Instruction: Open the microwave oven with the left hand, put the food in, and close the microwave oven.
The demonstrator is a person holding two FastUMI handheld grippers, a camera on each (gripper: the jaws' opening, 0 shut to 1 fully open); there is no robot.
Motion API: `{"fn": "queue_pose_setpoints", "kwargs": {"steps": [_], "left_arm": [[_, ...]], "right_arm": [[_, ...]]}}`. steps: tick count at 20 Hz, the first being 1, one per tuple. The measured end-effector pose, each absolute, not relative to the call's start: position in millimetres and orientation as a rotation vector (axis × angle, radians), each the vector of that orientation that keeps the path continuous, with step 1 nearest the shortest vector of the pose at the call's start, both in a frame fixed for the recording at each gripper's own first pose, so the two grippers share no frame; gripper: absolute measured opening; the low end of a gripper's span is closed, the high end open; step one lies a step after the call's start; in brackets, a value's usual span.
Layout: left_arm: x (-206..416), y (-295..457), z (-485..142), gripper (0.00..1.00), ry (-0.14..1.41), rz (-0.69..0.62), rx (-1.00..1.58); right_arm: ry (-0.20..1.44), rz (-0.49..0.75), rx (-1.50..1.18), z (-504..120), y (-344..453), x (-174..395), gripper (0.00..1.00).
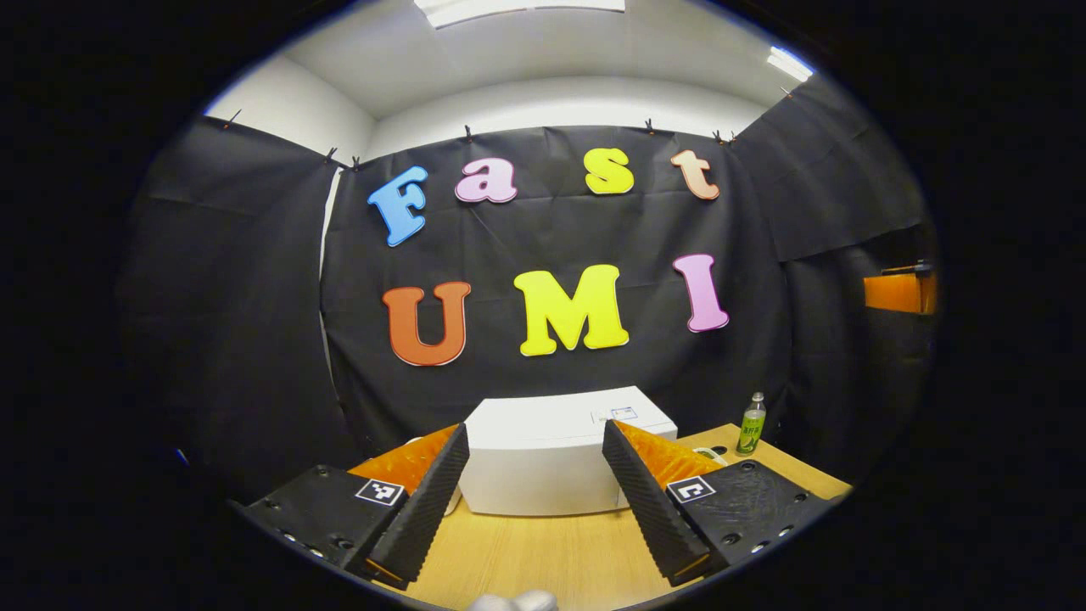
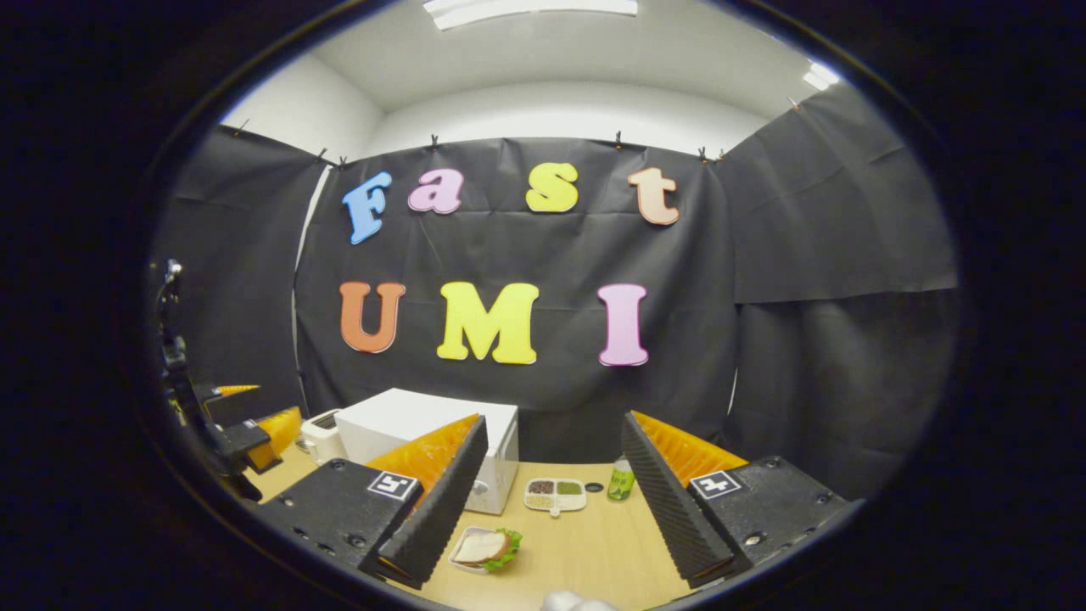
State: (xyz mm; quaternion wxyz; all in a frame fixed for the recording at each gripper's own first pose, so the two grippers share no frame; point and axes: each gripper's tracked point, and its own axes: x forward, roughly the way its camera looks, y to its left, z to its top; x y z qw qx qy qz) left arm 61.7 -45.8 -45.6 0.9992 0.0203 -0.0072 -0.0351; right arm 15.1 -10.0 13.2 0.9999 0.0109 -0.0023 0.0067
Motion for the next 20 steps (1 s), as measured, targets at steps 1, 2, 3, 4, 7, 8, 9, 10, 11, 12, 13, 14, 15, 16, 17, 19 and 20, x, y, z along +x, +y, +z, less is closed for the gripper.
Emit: {"fn": "queue_pose_setpoints", "kwargs": {"steps": [1,2,3,4,7,8,9,10,11,12,13,14,15,16,17,19,20], "left_arm": [[70.2,-58.3,-54.0,0.97,-0.006,-0.088,0.030],[78.6,-70.0,-61.4,0.96,-0.009,-0.102,0.026],[89.0,-82.2,-74.2,1.00,-0.002,-0.115,0.022],[98.7,-93.0,-83.2,0.96,-0.001,-0.129,0.020],[132.0,-121.0,-125.3,0.96,0.039,-0.152,0.011],[141.3,-128.0,-140.7,0.97,0.063,-0.152,0.002],[151.1,-136.8,-150.7,0.97,0.071,-0.160,-0.007],[162.5,-142.9,-159.5,0.97,0.073,-0.161,-0.005],[172.5,-147.8,-171.1,0.96,0.087,-0.155,0.004],[183.3,-152.2,-179.3,0.97,0.086,-0.156,0.003],[195.1,-158.0,-188.6,0.97,0.092,-0.156,-0.002],[206.6,-162.9,-198.0,0.97,0.099,-0.154,-0.004],[217.2,-168.2,-207.6,0.97,0.102,-0.153,-0.002],[227.2,-172.6,-218.2,0.97,0.117,-0.152,-0.001],[234.8,-177.4,-229.1,0.96,0.125,-0.152,0.005],[248.1,-179.4,-248.2,0.88,0.153,-0.143,0.007],[252.6,-182.2,-255.2,0.85,0.161,-0.146,0.003]], "right_arm": [[-0.009,0.008,0.020,18.2,-13.3,15.6,0.93],[-0.011,0.001,0.016,20.5,-17.4,16.5,0.93],[-0.010,-0.003,0.008,22.5,-20.7,18.1,0.93],[-0.010,-0.009,-0.002,23.6,-23.8,19.7,0.93],[-0.001,-0.028,-0.031,26.0,-35.4,22.7,0.93],[0.003,-0.033,-0.035,25.8,-38.2,24.8,0.93],[0.008,-0.039,-0.039,24.5,-40.3,26.4,0.93],[0.016,-0.044,-0.042,21.9,-43.2,27.7,0.93],[0.023,-0.051,-0.045,19.3,-46.2,29.5,0.93],[0.033,-0.057,-0.046,16.6,-49.2,30.7,0.93],[0.043,-0.060,-0.044,13.1,-50.1,32.5,0.93],[0.054,-0.064,-0.042,9.1,-51.1,35.5,0.93],[0.065,-0.067,-0.041,5.6,-52.3,37.3,1.00],[0.076,-0.071,-0.040,2.7,-53.9,39.8,0.93],[0.085,-0.074,-0.042,0.0,-55.6,41.9,0.93],[0.091,-0.089,-0.050,-2.3,-60.7,45.5,0.93],[0.091,-0.094,-0.057,-3.0,-62.0,46.8,1.00]]}}
